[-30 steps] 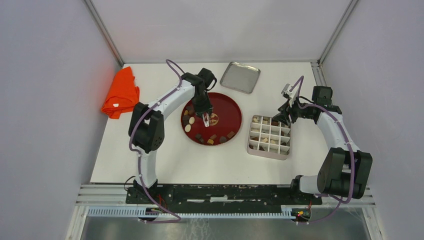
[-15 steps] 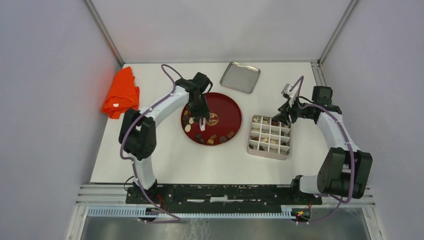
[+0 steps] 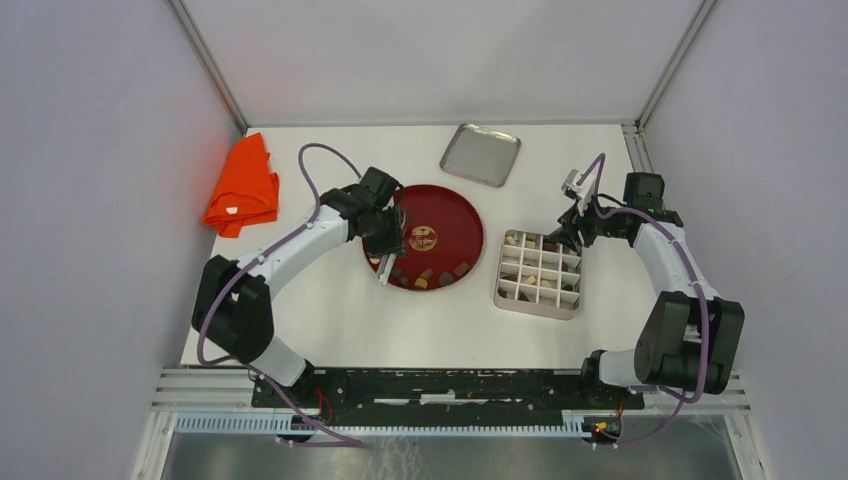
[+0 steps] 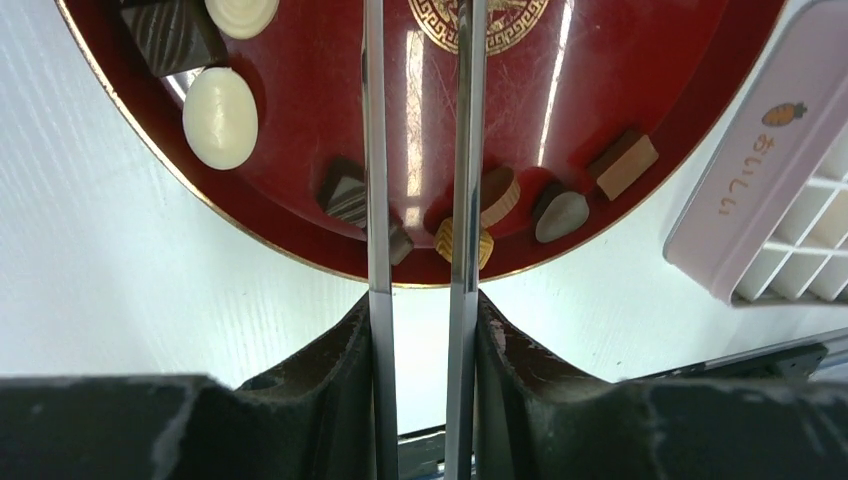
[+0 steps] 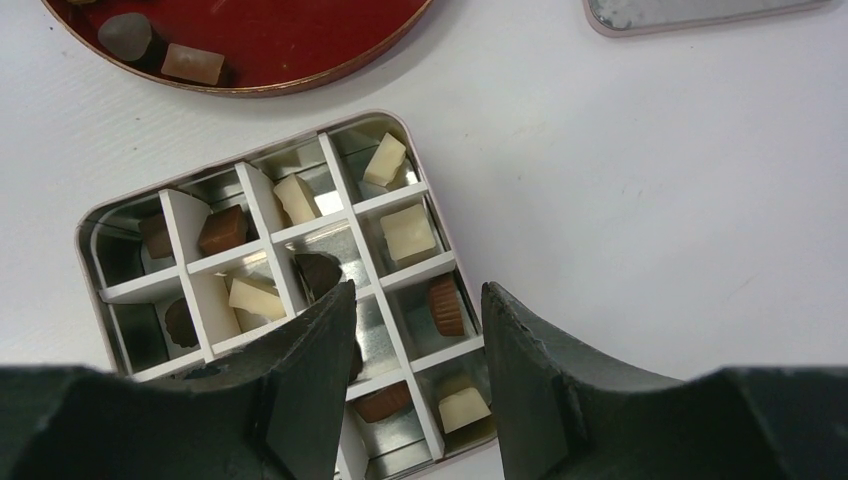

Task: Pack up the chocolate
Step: Pick up the fake chocolate from the plate, then place the fake chocolate in the packing box.

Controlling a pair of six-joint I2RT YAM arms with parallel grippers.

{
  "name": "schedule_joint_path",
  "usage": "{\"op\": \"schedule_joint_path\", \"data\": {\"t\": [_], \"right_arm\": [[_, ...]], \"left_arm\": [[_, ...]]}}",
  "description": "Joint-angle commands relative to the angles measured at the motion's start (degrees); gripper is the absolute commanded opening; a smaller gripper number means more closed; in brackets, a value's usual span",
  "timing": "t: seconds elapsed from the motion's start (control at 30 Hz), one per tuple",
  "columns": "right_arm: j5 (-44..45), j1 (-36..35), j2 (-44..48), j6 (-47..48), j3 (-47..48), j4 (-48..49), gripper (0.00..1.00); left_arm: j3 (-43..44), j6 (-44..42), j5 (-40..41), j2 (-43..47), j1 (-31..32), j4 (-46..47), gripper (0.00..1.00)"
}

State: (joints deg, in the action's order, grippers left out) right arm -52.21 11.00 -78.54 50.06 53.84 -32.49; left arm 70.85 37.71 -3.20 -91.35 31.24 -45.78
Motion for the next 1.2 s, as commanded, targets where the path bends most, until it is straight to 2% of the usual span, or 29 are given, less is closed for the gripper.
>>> {"op": "schedule_joint_path", "data": {"t": [0.0, 0.17, 0.37, 0.63, 0.8, 0.93, 1.17], "right_arm": [[0.85, 0.31, 0.32, 1.70, 0.56, -0.56, 0.55], [1.84, 0.29, 0.95, 2.45, 0.56, -0.65, 0.55], [-0.56, 0.37, 2.00, 4.39, 0.21, -1.39, 0.55], [-1.73, 1.06, 2.90, 6.07, 0.30, -2.15, 0.55], [0.13, 3.57, 3.37, 3.44, -0.16, 0.08, 0.55], [0.67, 5.34, 3.29, 0.87, -0.88, 2.18, 0.56], [1.40, 5.54, 1.85, -0.14, -0.85, 2.74, 0.56]], "left_arm": [[-6.38, -7.60, -2.07, 8.84, -0.11, 10.40, 0.02], [-15.64, -13.21, -4.51, 17.78, -0.10, 16.36, 0.02], [-23.62, -19.45, -11.65, 28.34, -0.11, 24.72, 0.02], [-31.97, -23.20, -27.10, 34.21, 0.18, 35.34, 0.02], [-34.27, -23.94, -32.64, 34.32, 3.01, 40.36, 0.02], [-34.41, -24.25, -31.52, 32.77, 9.73, 44.29, 0.02], [-30.49, -26.27, -29.64, 22.21, 20.40, 46.87, 0.02]]}}
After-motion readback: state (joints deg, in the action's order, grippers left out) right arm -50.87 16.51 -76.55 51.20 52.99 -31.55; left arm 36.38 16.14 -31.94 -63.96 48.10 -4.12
